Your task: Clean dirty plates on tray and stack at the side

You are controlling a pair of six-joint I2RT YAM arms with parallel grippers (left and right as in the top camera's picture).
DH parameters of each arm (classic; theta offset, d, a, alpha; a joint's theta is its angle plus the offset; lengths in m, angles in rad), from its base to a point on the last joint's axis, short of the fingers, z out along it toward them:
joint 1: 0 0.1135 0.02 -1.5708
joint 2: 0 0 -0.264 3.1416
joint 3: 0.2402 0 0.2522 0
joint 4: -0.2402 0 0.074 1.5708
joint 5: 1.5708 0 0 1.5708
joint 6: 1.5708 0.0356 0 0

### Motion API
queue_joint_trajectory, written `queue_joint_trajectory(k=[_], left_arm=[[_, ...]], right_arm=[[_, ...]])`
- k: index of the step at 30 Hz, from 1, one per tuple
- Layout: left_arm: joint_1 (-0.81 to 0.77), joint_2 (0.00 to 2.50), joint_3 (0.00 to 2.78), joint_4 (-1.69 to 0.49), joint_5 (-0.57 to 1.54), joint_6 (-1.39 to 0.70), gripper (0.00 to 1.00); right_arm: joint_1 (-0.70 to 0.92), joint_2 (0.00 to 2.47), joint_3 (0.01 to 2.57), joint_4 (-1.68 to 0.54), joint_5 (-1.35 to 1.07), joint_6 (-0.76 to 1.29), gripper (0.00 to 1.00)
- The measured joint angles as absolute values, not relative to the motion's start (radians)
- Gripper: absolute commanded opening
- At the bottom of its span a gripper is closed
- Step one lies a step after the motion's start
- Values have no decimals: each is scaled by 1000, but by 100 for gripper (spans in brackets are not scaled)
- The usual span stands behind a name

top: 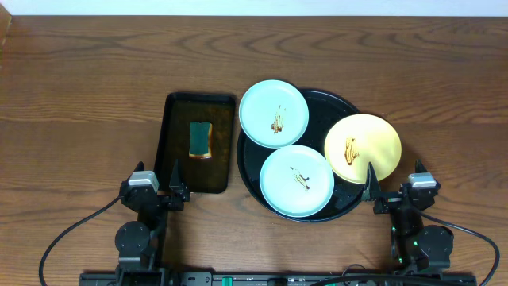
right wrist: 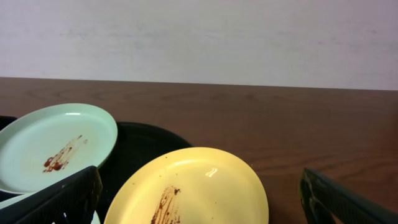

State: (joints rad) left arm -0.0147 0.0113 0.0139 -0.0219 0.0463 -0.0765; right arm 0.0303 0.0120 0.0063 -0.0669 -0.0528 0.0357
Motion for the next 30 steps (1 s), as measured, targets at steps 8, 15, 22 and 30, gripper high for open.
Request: queue_joint_trajectory(k=[8, 15, 22, 30], left_arm=[[-15, 11, 14, -22, 46, -76, 81], [-15, 14, 14, -22, 46, -83, 81], [-15, 102, 35, -64, 47, -117, 81], [-15, 306, 143, -183, 47, -131, 81]], right_arm=[[30, 12, 6, -67, -53, 36, 99], [30, 12, 6, -67, -53, 36, 99], [30, 14, 7, -72, -36, 52, 99], [30, 126, 94, -245, 36, 73, 99]])
